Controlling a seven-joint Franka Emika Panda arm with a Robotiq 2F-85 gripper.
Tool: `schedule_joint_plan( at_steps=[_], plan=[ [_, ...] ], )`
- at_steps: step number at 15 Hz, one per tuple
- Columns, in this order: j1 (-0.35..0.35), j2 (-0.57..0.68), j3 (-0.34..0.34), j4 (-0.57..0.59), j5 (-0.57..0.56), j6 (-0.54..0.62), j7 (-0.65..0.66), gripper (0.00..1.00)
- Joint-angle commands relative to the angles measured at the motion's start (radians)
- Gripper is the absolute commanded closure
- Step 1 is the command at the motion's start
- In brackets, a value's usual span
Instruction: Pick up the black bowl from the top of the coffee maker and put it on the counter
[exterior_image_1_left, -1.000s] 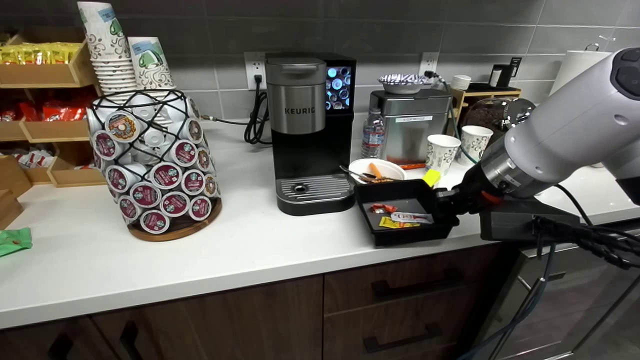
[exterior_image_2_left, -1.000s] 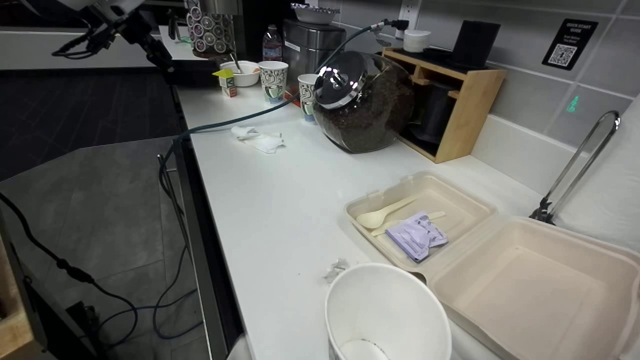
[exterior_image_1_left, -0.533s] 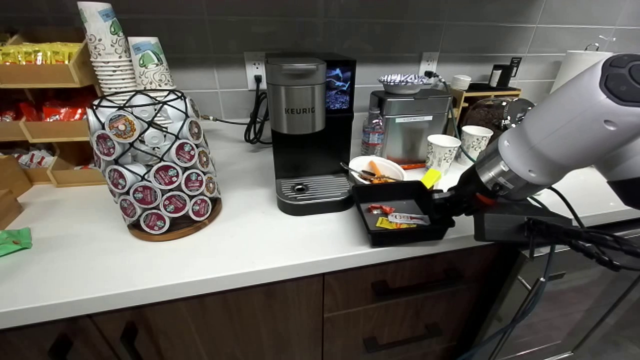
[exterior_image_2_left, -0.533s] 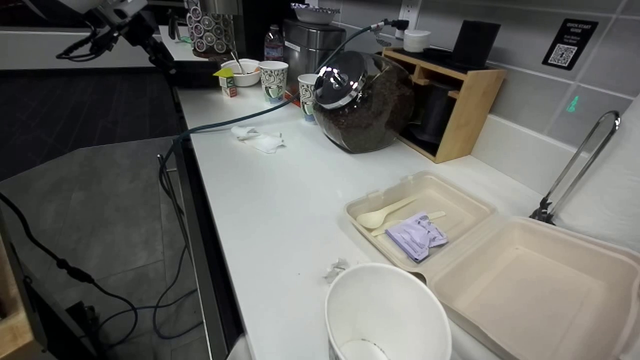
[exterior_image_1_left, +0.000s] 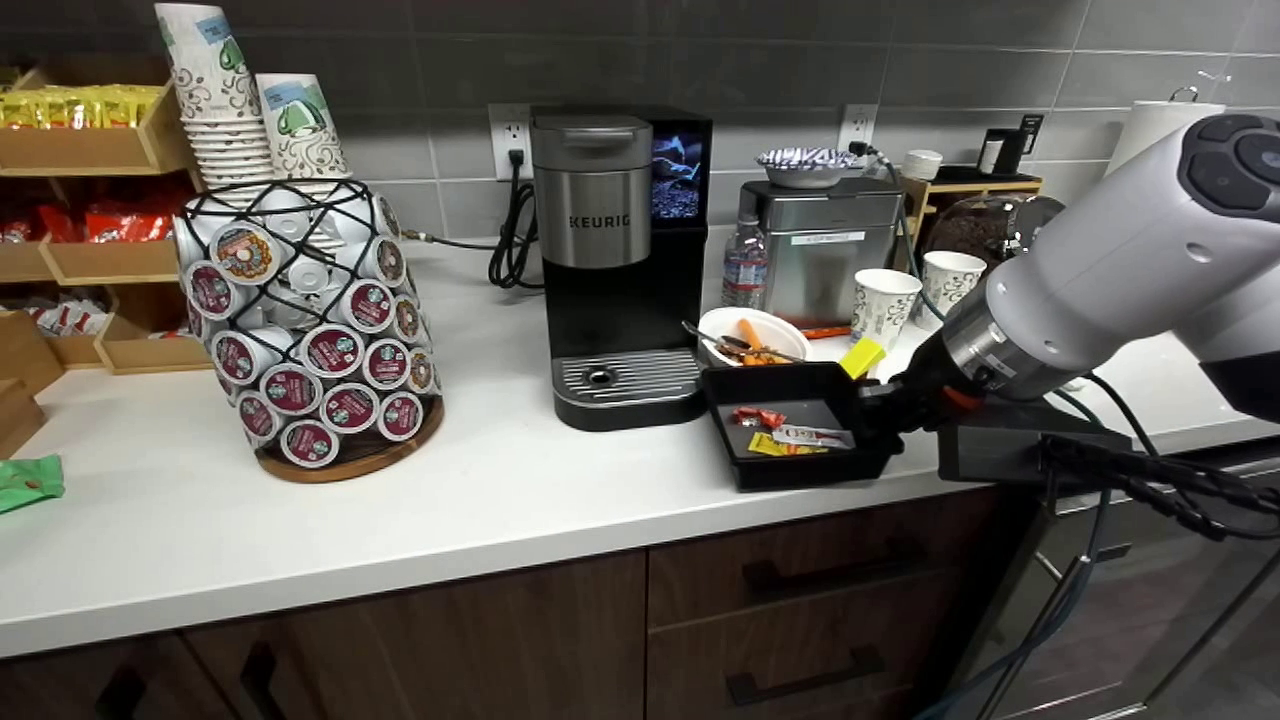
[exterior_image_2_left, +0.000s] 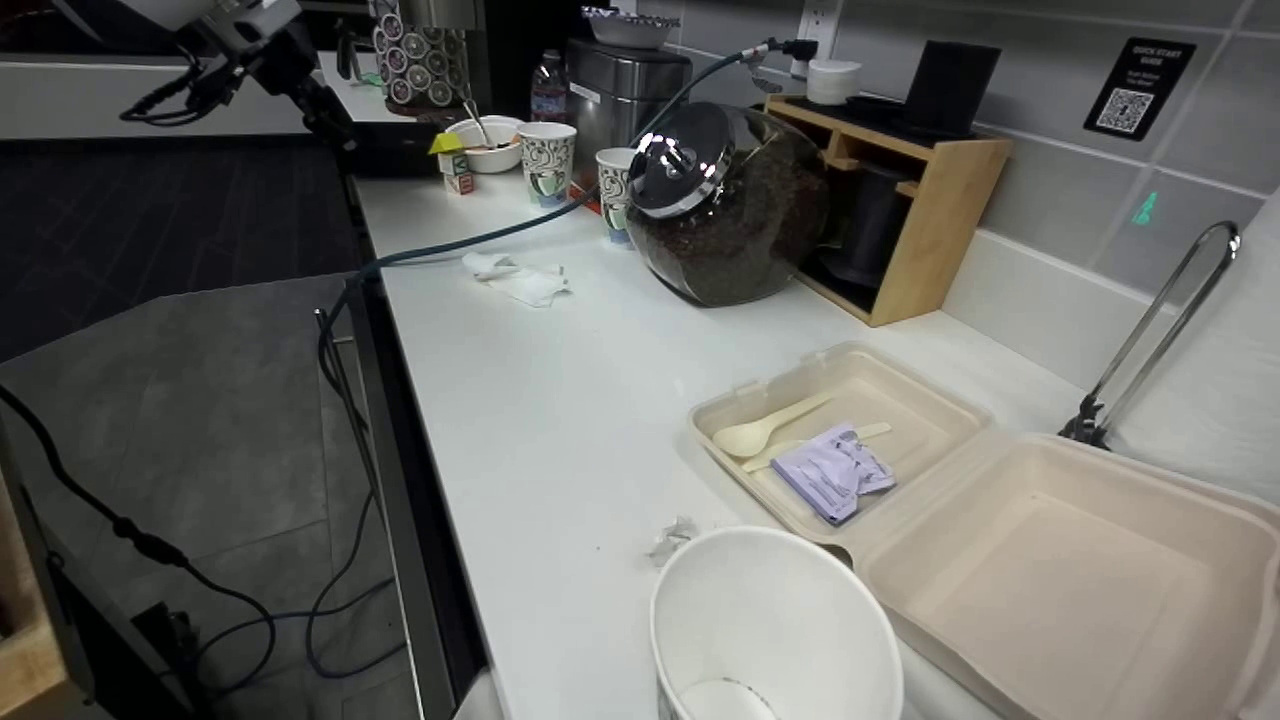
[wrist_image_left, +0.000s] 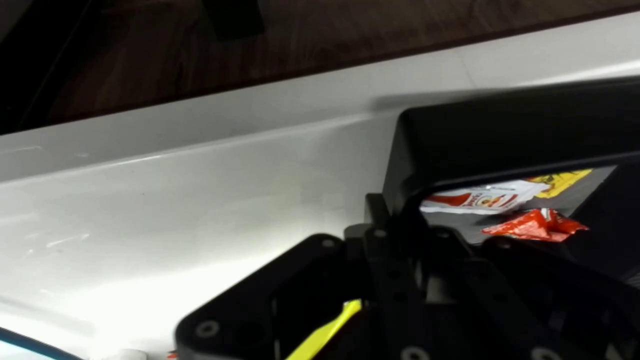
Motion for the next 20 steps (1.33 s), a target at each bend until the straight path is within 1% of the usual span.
schedule_joint_plan(
  at_steps=[1, 2, 3, 8, 11, 14, 15, 17, 19, 20],
  plan=[
    [0.011, 0.026, -0.007, 0.032, -0.030, -0.026, 0.033, 0.79],
    [0.011, 0.026, -0.006, 0.033, -0.027, -0.029, 0.032, 0.65],
    [0.011, 0.026, -0.007, 0.035, -0.027, -0.028, 0.031, 0.60],
    [0.011, 0.011, -0.005, 0.041, -0.021, -0.023, 0.030, 0.20],
    [0.005, -0.019, 0.008, 0.017, 0.020, -0.016, -0.017, 0.01],
    [-0.006, -0.086, 0.035, -0.030, 0.076, 0.015, -0.112, 0.00],
    [0.090, -0.132, -0.058, -0.061, 0.124, 0.058, -0.182, 0.00],
    [0.120, -0.214, -0.076, -0.130, 0.204, 0.097, -0.309, 0.00],
    [0.167, -0.323, -0.099, -0.210, 0.285, 0.073, -0.415, 0.00],
    [0.126, -0.379, -0.050, -0.246, 0.305, 0.068, -0.436, 0.00]
  ],
)
